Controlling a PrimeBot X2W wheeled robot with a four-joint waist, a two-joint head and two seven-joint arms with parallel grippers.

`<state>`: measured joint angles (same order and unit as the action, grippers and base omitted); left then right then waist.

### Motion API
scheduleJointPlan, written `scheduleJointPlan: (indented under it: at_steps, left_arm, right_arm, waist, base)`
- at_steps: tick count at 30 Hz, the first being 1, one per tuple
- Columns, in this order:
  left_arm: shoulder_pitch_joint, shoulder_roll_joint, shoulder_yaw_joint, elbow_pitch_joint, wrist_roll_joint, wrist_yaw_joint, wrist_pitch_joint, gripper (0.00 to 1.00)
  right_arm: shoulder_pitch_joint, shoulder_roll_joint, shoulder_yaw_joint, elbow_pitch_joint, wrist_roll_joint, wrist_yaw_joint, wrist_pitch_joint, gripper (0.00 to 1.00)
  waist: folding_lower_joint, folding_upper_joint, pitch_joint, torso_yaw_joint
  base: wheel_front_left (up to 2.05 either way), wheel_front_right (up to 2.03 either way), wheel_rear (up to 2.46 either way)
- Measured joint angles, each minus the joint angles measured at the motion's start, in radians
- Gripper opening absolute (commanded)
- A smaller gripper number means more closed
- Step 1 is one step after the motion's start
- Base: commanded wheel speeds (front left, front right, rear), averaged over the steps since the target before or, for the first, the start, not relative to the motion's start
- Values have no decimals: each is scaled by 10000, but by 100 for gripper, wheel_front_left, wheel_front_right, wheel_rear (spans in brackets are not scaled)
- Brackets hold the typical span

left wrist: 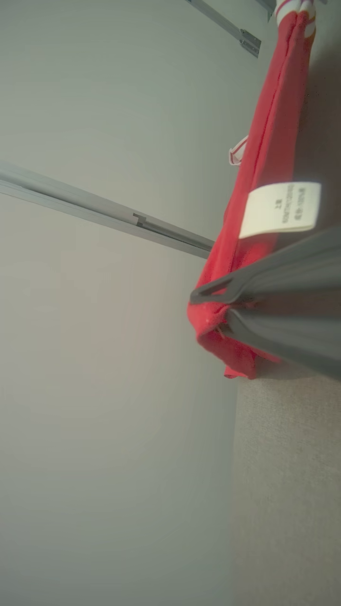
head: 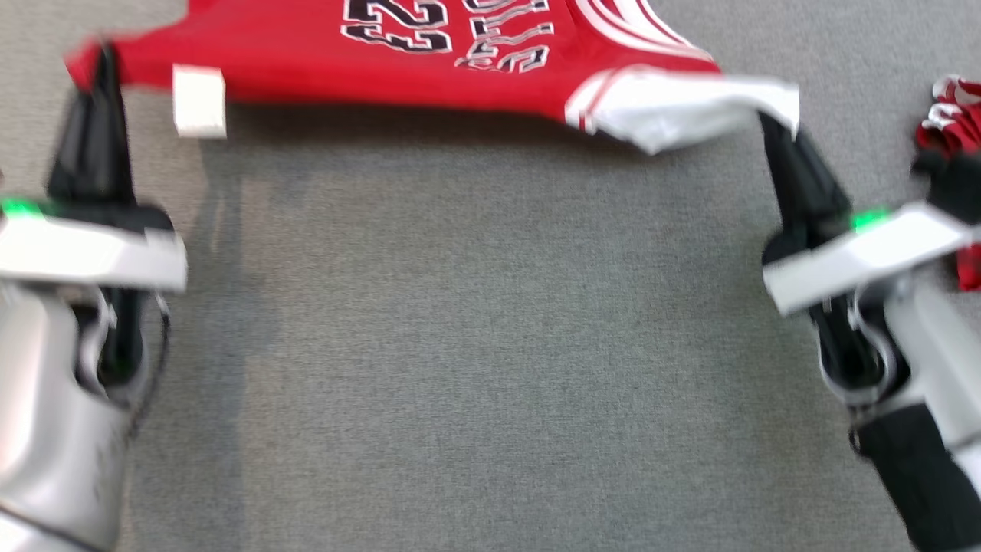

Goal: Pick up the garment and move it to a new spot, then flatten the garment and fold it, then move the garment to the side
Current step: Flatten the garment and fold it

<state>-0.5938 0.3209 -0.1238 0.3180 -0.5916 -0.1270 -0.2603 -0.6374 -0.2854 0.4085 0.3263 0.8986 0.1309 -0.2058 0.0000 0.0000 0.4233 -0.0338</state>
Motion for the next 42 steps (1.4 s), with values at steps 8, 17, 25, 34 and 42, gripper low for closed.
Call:
scheduleJointPlan:
  at_steps: [8, 17, 25, 34, 42]
  left_arm:
    - [3264, -878, 775, -1513, 63, -27, 2, 0]
    - [5828, -1862, 1944, -2263, 414, -27, 2, 0]
    - [7592, -2205, 2282, -2784, 685, -27, 2, 0]
    - [8657, -2339, 2531, -3219, 629, -27, 2, 0]
    - [8604, -2151, 1910, -2920, 222, -27, 0, 0]
  right_arm:
    - [3379, -163, -644, -1699, 73, -2, -196, 0]
    - [6558, 52, -1139, -3384, -359, 0, 533, 0]
    - [8569, 412, -1369, -4596, -662, -2, 1647, 0]
    - [9764, 408, -1747, -5682, -943, -2, 2414, 0]
    - [9558, 585, -2092, -5770, -1083, -2, 2660, 0]
  waist:
    - [1, 0, -744, 301]
    - [0, 0, -1771, 269]
    - [0, 0, -2355, 9]
    - [0, 0, -2532, -58]
    - [0, 0, -2694, 38]
  base:
    - [0, 0, 0]
    - [0, 0, 0]
    - [0, 0, 0]
    - [0, 0, 0]
    - [0, 0, 0]
